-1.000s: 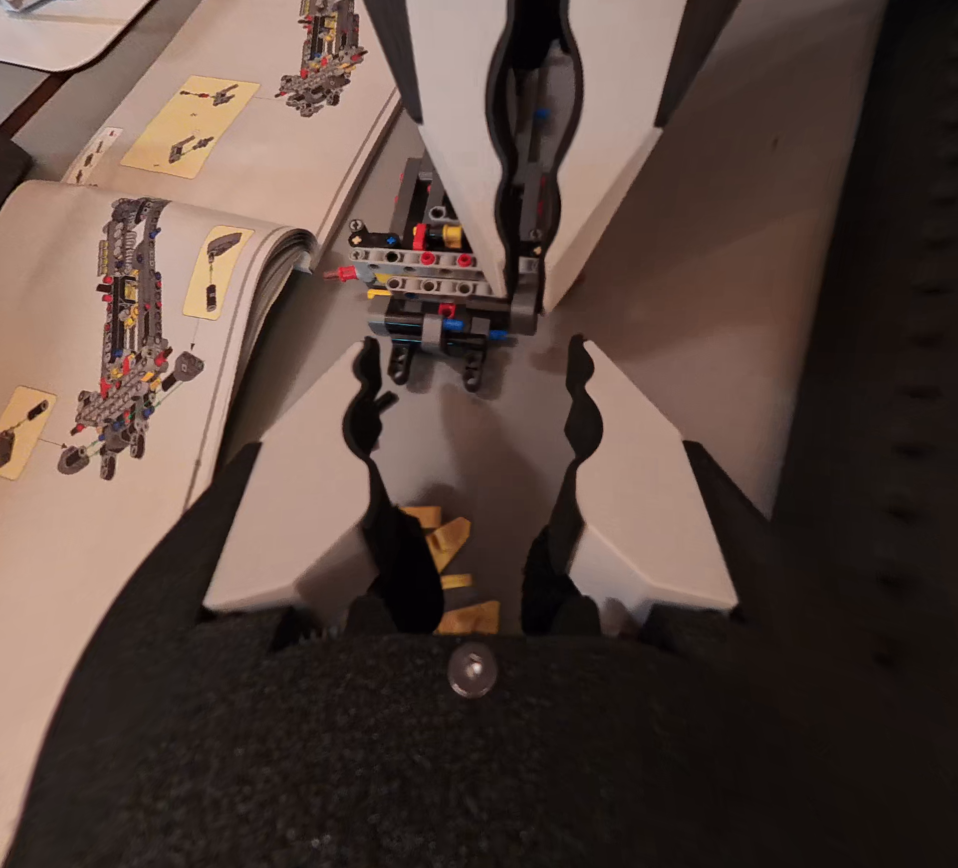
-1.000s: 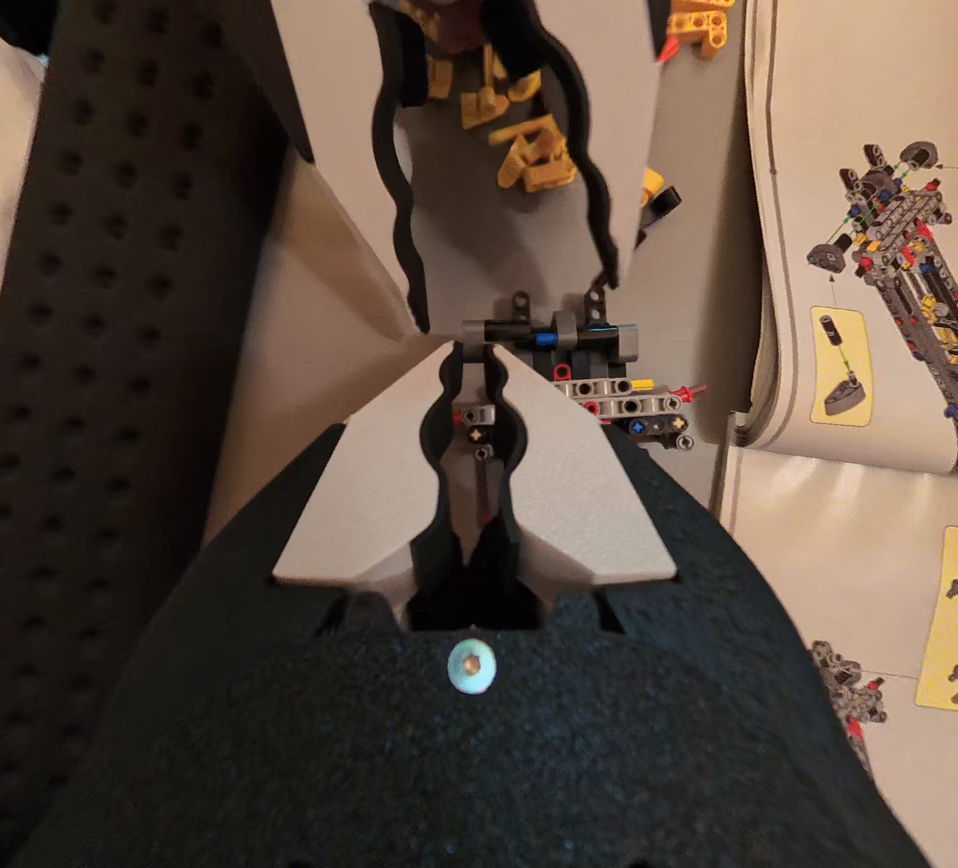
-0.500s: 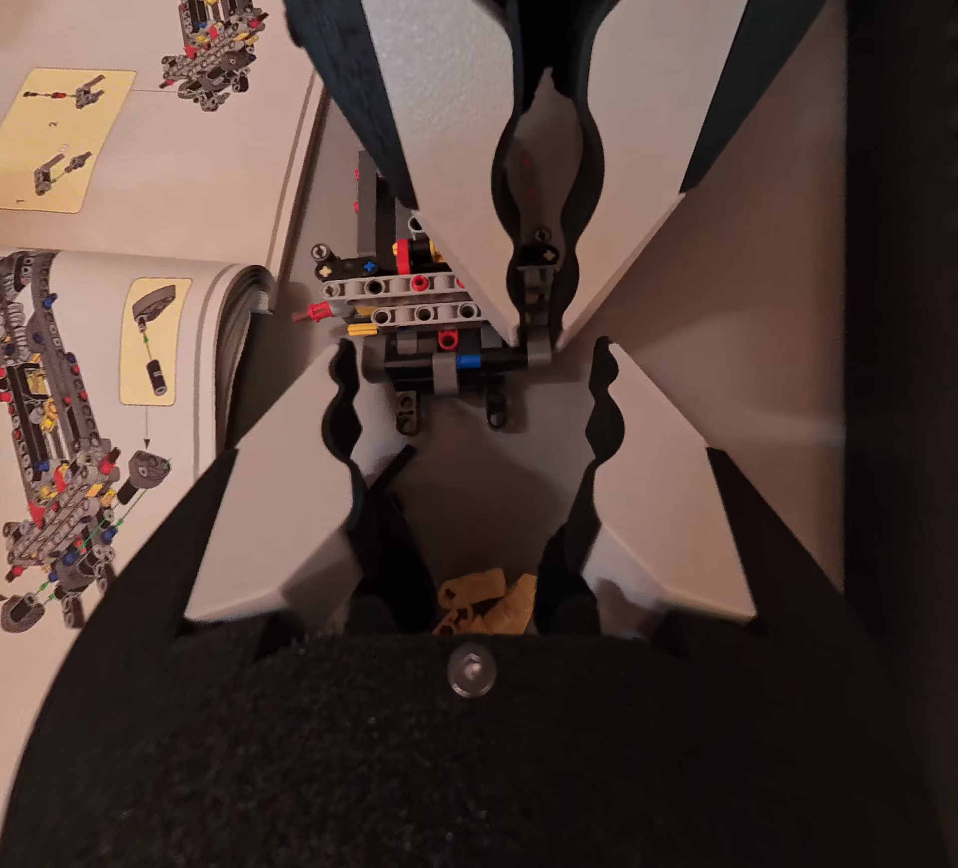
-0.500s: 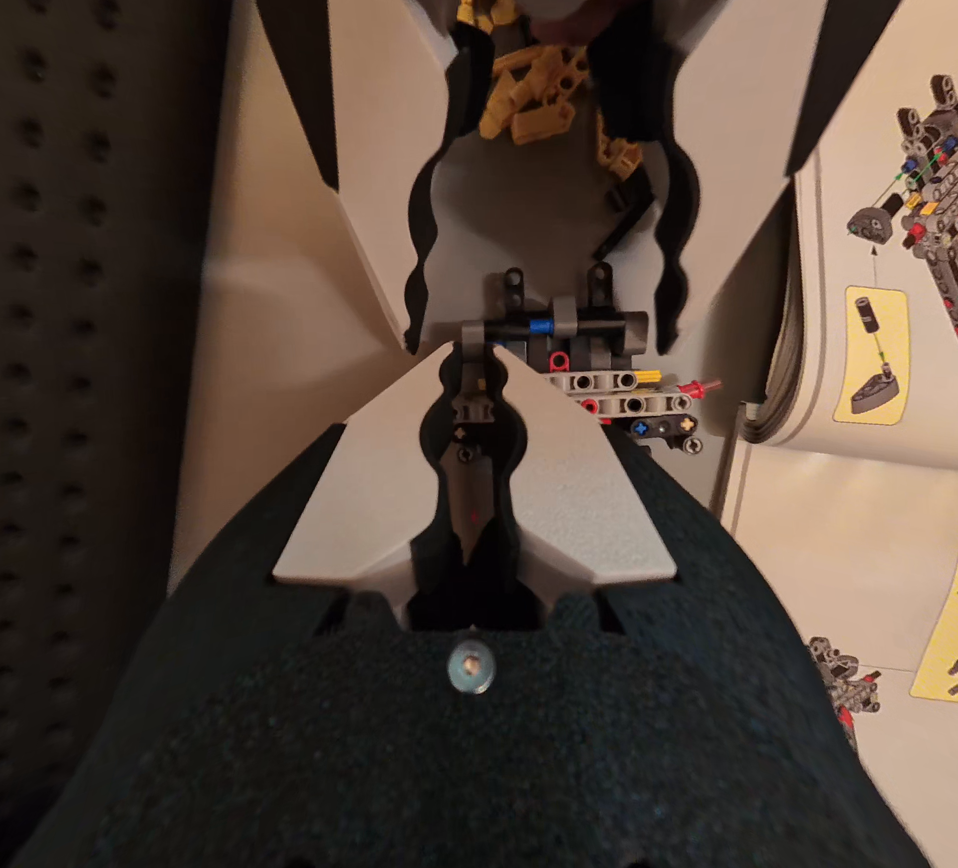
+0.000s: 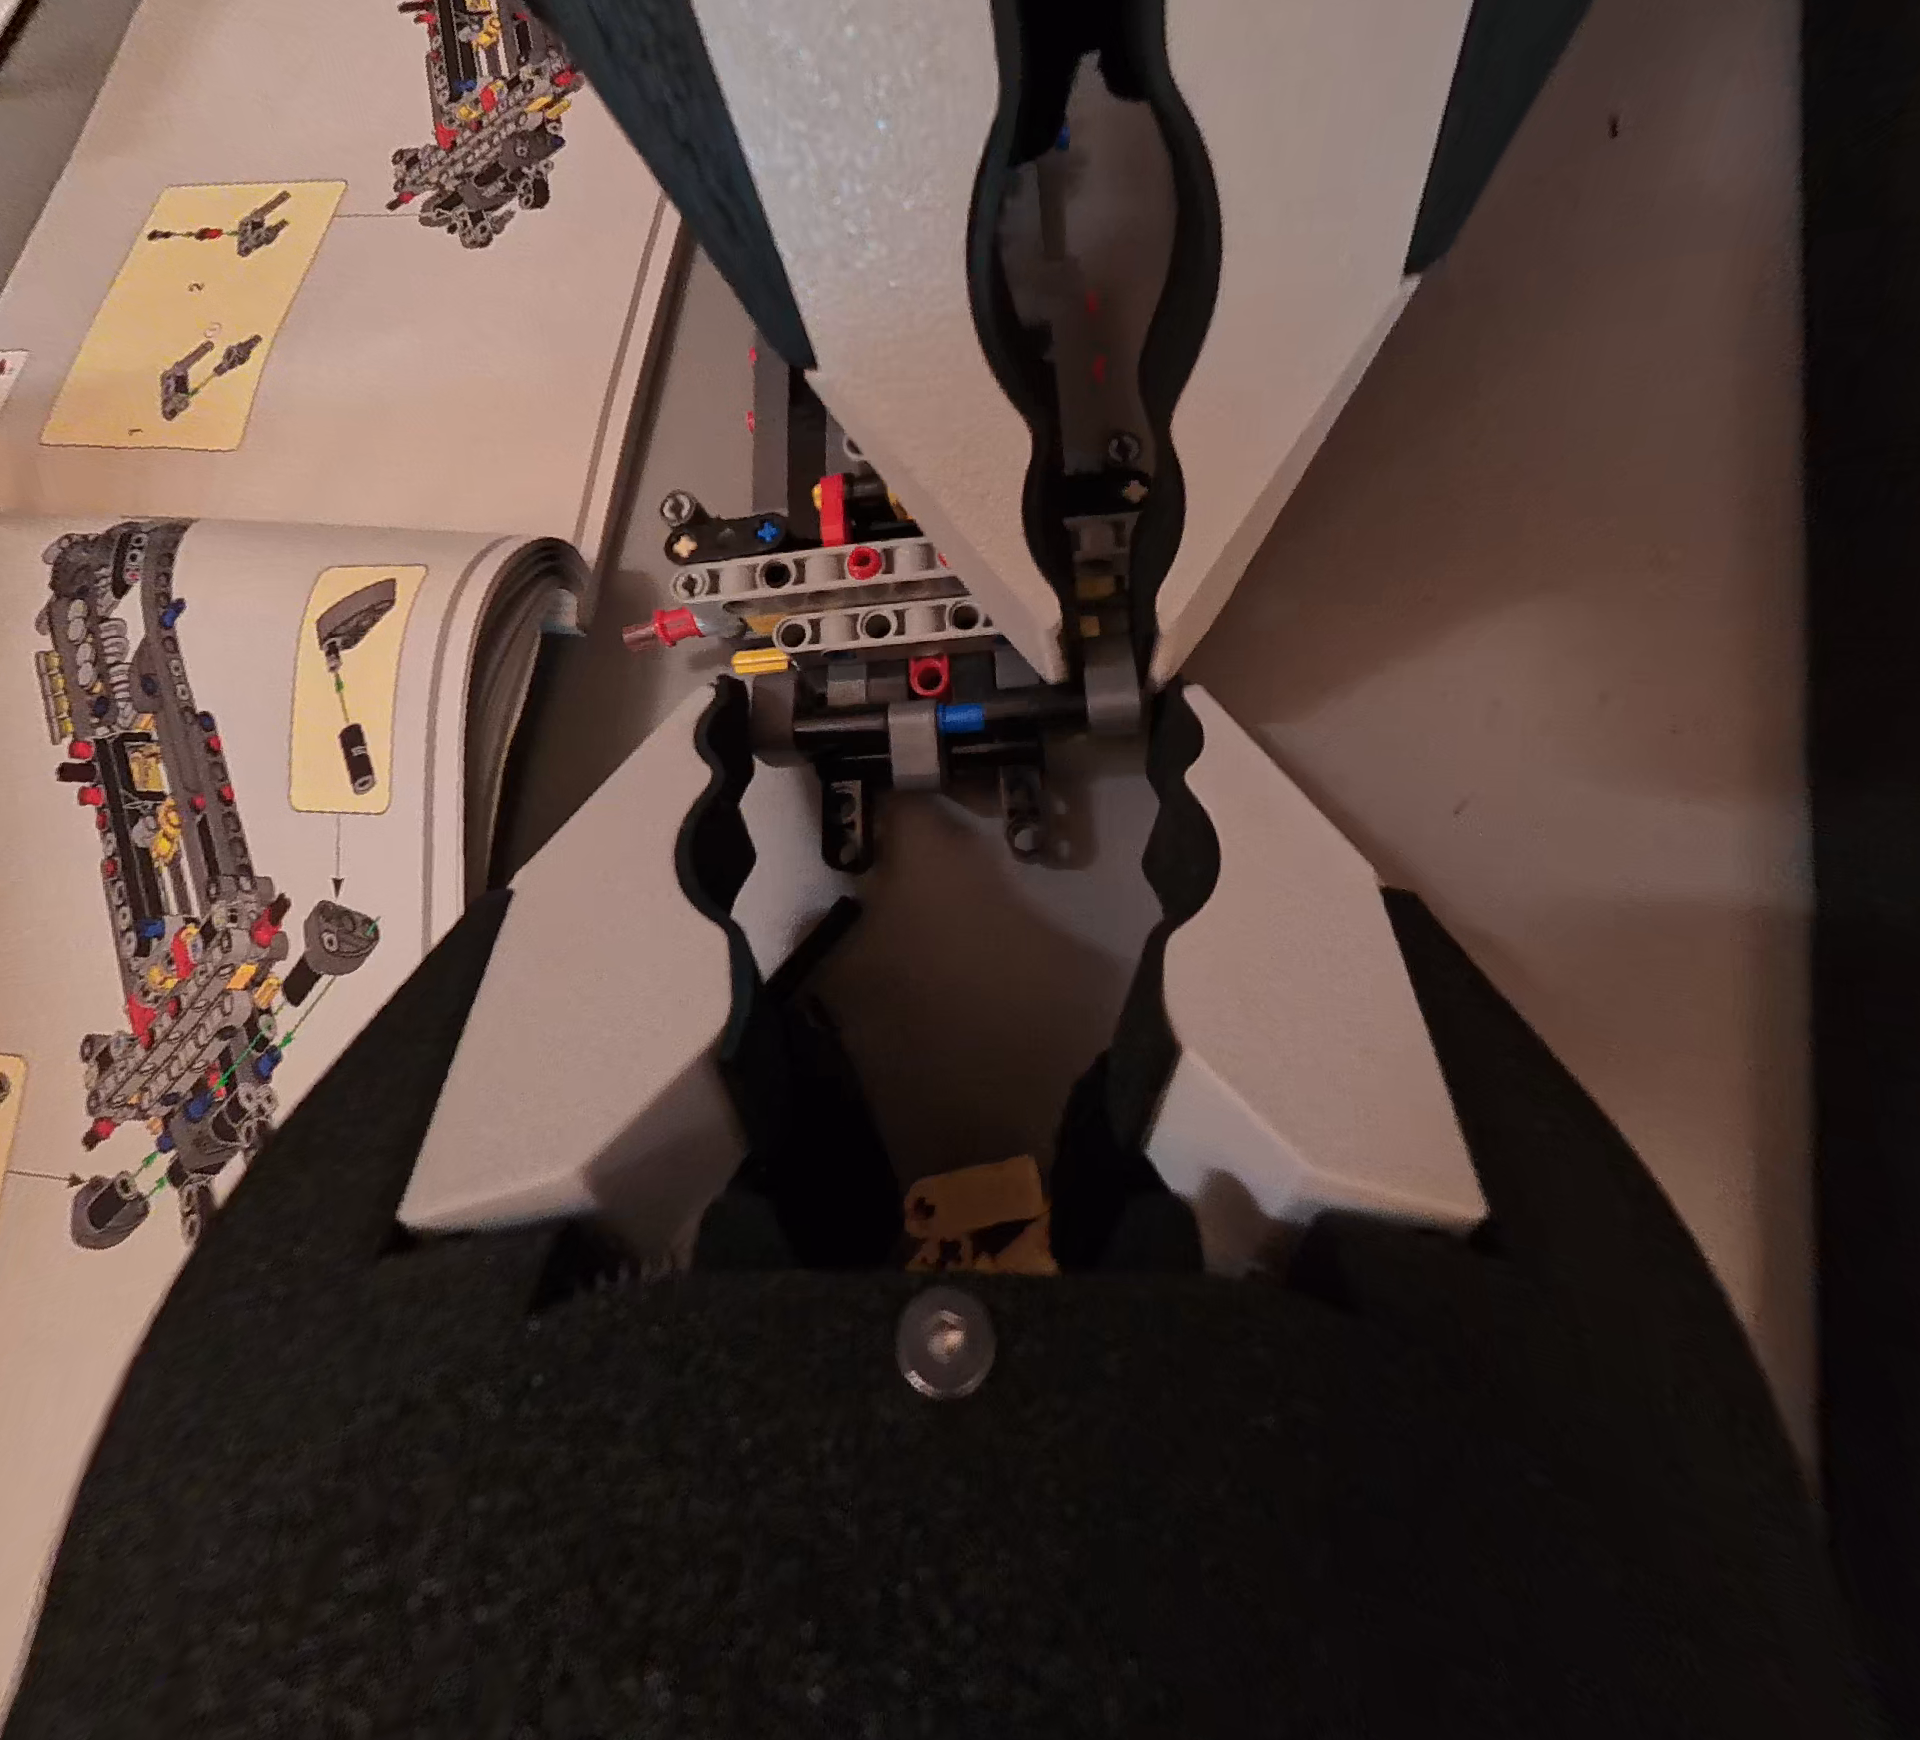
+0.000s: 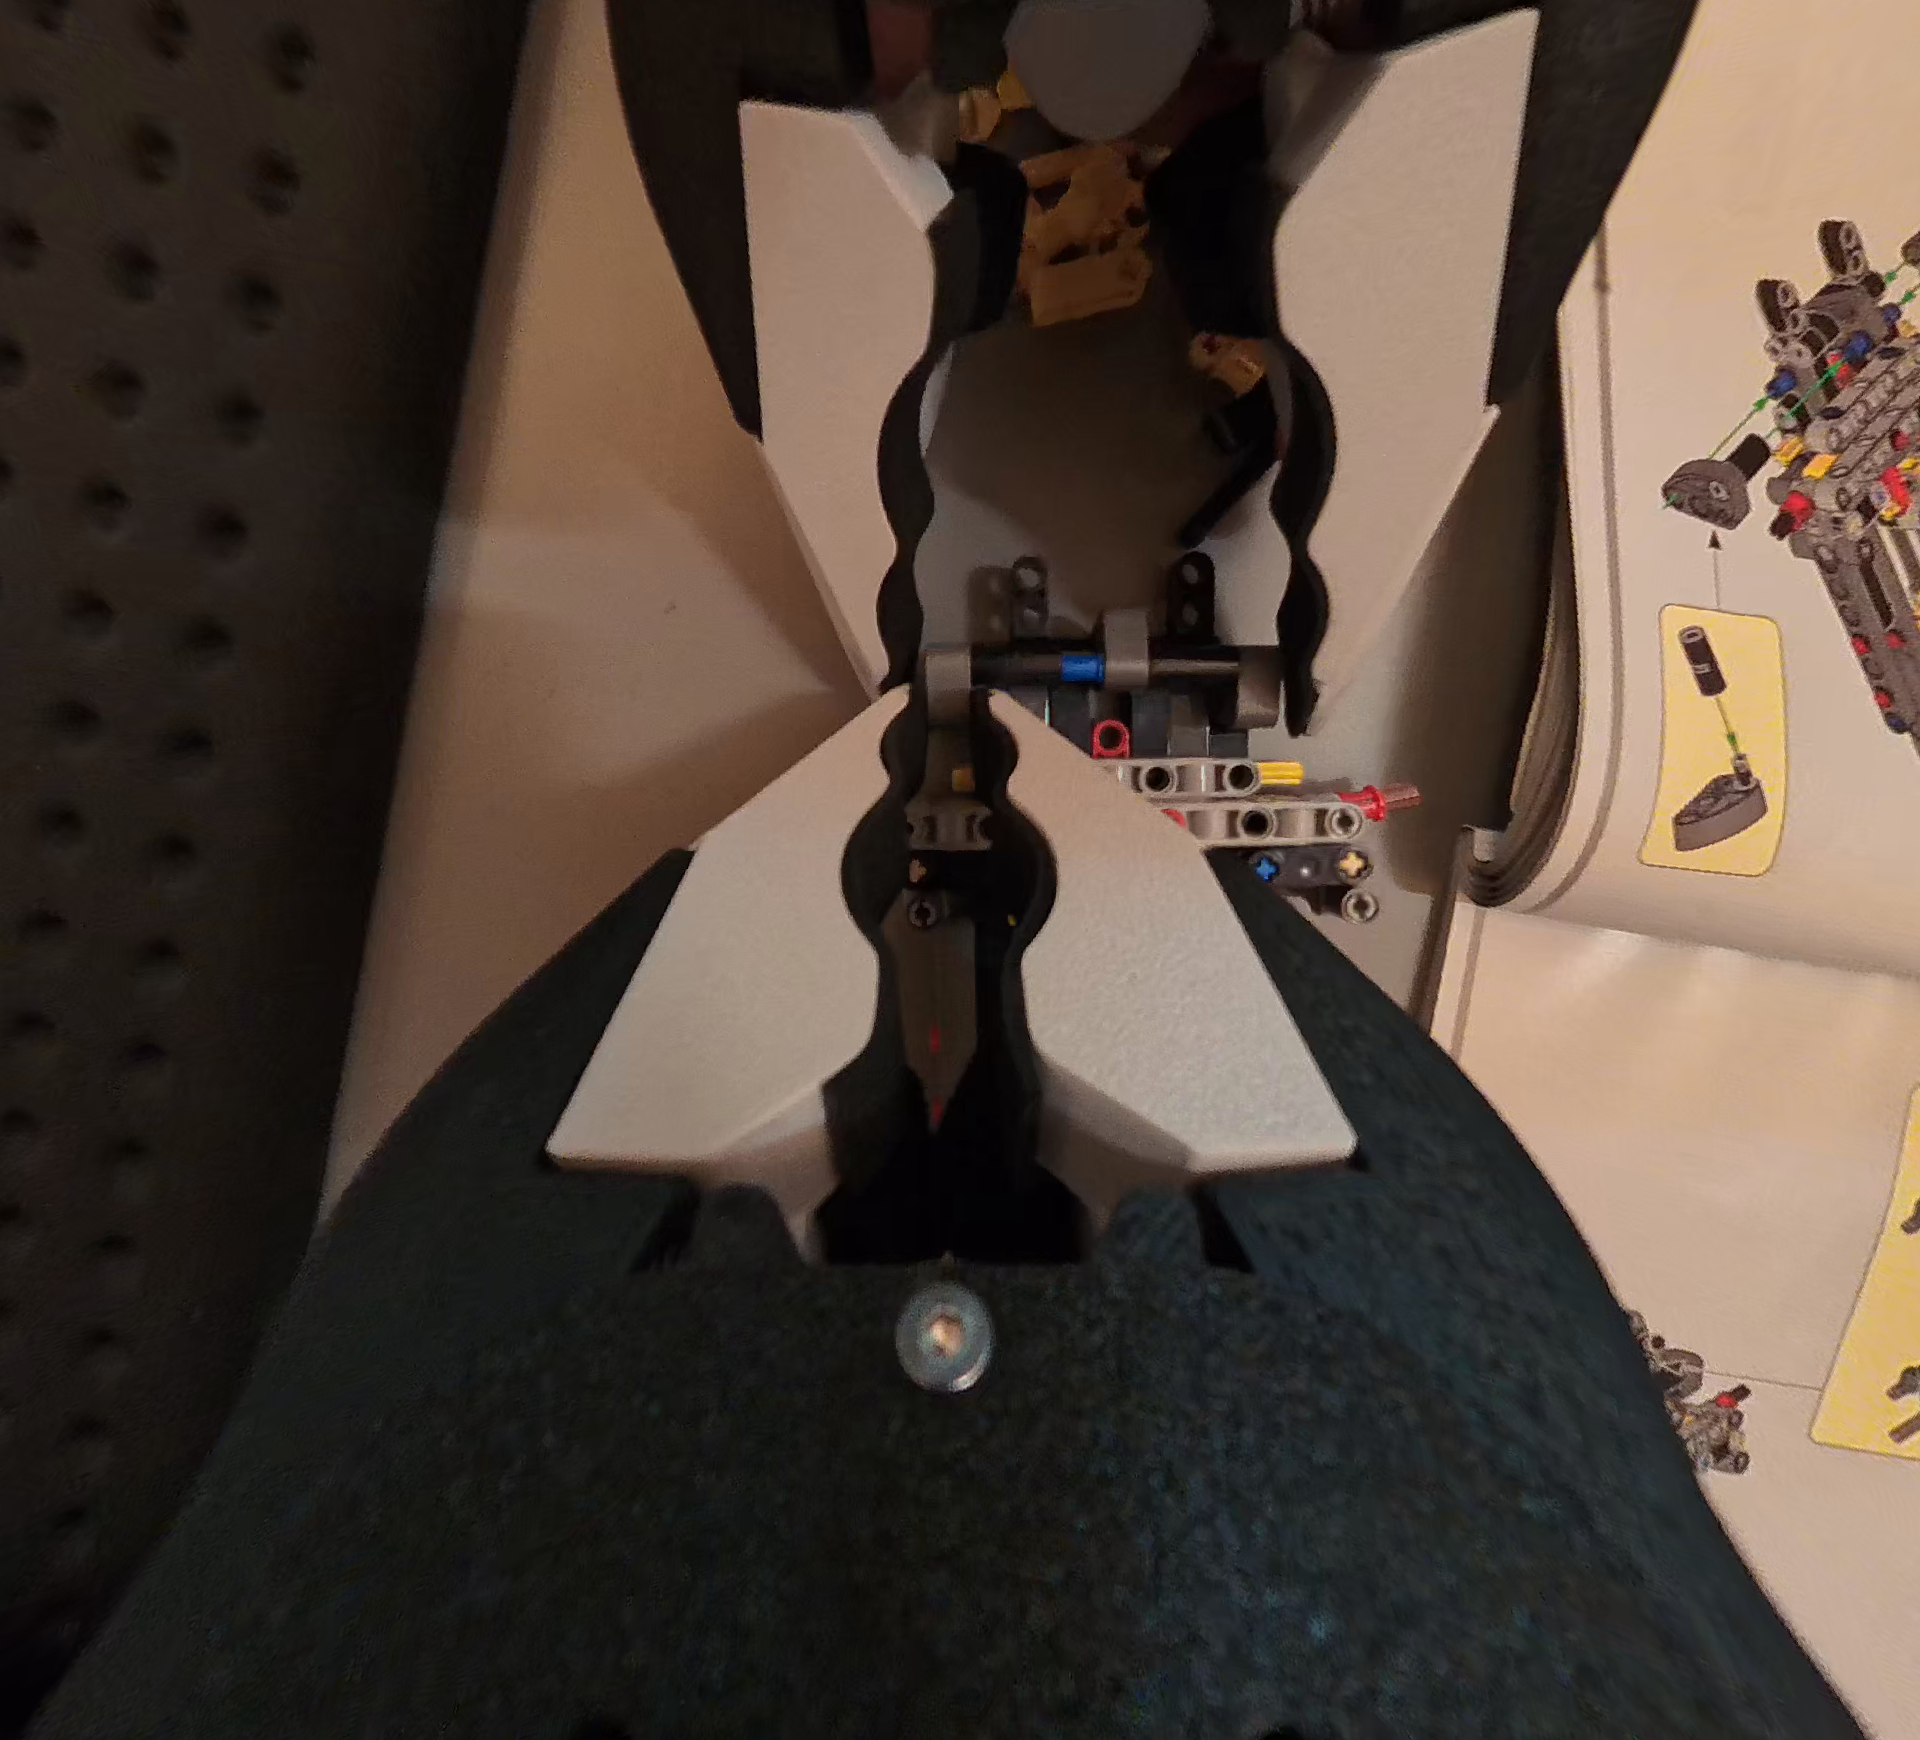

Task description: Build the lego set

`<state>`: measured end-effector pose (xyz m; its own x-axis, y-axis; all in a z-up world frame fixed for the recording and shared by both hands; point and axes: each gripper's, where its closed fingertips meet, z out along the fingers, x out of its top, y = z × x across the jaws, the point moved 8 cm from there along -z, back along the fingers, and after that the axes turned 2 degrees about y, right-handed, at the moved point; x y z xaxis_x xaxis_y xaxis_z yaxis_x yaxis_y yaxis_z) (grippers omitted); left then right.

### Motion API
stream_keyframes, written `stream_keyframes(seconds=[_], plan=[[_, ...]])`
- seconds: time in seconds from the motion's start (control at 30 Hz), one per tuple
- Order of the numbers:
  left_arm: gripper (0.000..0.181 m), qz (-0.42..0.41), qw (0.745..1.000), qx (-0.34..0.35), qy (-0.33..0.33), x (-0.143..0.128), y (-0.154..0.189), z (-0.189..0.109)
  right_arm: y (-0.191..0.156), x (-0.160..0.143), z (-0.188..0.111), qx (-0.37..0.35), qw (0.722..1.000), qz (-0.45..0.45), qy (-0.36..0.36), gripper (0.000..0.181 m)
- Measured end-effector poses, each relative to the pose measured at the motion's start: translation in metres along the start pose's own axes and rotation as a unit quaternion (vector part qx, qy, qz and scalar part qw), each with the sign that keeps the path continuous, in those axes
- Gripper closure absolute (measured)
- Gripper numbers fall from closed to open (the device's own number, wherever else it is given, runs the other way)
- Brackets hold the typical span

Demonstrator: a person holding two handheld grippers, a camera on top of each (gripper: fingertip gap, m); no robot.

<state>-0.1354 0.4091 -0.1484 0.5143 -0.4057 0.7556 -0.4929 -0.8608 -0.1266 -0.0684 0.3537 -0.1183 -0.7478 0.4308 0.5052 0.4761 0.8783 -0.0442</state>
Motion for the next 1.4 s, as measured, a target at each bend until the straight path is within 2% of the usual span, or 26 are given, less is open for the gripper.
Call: stream_keyframes(seconds=[0.17, 0.97, 1.07, 1.17, 1.3, 1.4], plan=[[0.108, -0.006, 1.000, 0.001, 0.006, 0.000, 0.000, 0.000, 0.002, 0.000, -0.001, 0.021, 1.000, 0.006, -0.016, 0.174], [0.112, -0.024, 1.000, 0.000, 0.007, -0.001, -0.004, -0.001, 0.005, -0.005, -0.002, 0.006, 1.000, 0.004, -0.013, 0.173], [0.111, -0.026, 1.000, -0.002, 0.007, -0.001, -0.004, -0.001, 0.006, -0.004, -0.014, -0.043, 0.999, -0.018, 0.006, 0.154], [0.112, -0.024, 1.000, -0.006, 0.007, -0.001, -0.004, -0.001, 0.008, -0.004, -0.022, -0.084, 0.995, -0.034, 0.032, 0.148], [0.111, -0.024, 1.000, -0.013, 0.008, -0.001, -0.003, -0.001, 0.015, -0.007, -0.012, -0.065, 0.997, -0.011, 0.027, 0.122], [0.112, -0.024, 1.000, -0.011, 0.008, -0.001, -0.003, -0.001, 0.019, -0.008, -0.003, -0.039, 0.999, -0.004, 0.021, 0.111]])
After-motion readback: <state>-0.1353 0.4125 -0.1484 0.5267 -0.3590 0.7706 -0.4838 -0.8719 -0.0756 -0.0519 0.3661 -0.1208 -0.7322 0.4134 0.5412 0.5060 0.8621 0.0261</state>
